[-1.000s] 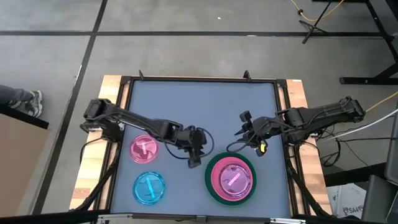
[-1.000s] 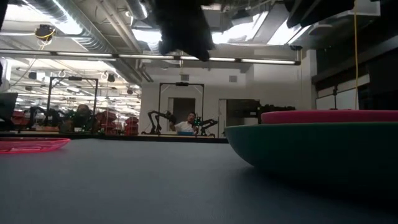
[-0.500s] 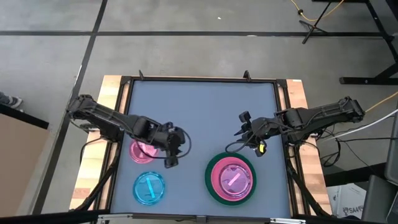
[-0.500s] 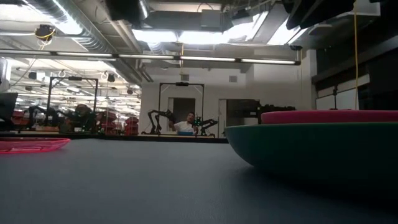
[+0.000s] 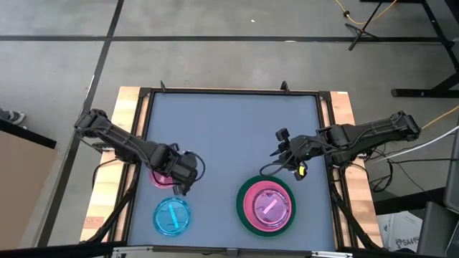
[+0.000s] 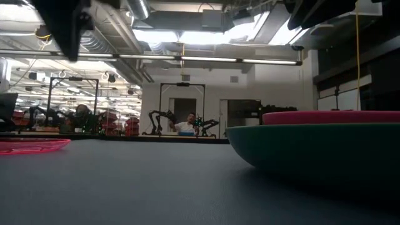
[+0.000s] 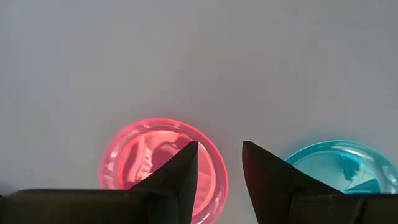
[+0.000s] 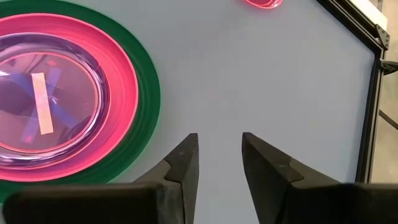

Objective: Stack plastic plates
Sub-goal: Stack the light pink plate on top of the light pink plate

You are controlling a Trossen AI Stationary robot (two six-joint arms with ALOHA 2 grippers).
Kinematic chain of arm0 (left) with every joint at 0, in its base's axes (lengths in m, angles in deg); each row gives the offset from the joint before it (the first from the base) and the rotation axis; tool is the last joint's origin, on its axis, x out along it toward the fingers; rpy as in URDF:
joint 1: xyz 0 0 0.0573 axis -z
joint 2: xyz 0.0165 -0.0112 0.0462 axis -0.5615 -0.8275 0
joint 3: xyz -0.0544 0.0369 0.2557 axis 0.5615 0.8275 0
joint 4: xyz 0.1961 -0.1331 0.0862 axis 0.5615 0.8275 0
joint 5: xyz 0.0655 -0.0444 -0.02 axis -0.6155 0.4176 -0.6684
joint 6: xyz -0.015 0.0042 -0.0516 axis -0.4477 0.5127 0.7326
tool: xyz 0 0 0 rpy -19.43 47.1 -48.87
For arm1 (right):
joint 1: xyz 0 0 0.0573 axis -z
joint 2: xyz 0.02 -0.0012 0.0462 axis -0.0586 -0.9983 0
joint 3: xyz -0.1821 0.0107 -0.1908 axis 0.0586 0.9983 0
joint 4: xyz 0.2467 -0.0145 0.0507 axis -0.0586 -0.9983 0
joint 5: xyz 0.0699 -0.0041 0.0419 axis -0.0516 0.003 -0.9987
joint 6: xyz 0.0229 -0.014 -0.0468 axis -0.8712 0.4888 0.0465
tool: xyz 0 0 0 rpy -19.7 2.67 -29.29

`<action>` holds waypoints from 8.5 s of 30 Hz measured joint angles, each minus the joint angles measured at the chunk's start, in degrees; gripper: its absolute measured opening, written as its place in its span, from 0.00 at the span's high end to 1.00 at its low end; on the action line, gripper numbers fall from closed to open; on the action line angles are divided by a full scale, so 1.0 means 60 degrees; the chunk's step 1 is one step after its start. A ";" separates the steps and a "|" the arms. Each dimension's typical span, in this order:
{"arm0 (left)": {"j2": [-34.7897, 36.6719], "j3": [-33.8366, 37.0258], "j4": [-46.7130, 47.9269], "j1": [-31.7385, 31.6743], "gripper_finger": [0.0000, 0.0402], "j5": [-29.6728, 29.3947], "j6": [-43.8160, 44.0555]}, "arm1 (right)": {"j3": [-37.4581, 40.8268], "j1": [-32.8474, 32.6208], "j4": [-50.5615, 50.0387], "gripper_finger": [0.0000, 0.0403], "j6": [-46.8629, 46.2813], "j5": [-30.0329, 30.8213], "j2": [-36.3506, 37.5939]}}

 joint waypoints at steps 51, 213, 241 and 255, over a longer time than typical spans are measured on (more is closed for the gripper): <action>-0.0029 0.4523 -0.4328 0.0754 0.70 0.0371 0.3176 | 0.0000 -0.0001 0.0000 0.72 0.0004 0.0002 0.0004; -0.1698 0.3033 -1.3522 0.0154 1.00 -0.6312 -1.0300 | -0.0007 0.3605 0.3315 0.72 -0.7483 -0.1391 -0.1145; -0.1694 0.3037 -1.2841 -0.0450 1.00 -0.5291 -1.0247 | -0.0007 0.3630 0.3886 0.72 -0.7978 -0.1692 -0.1779; -0.1694 0.3044 -1.2845 -0.0450 1.00 -0.5306 -1.0248 | -0.0007 0.3626 0.3607 0.72 -0.8233 -0.1792 -0.2361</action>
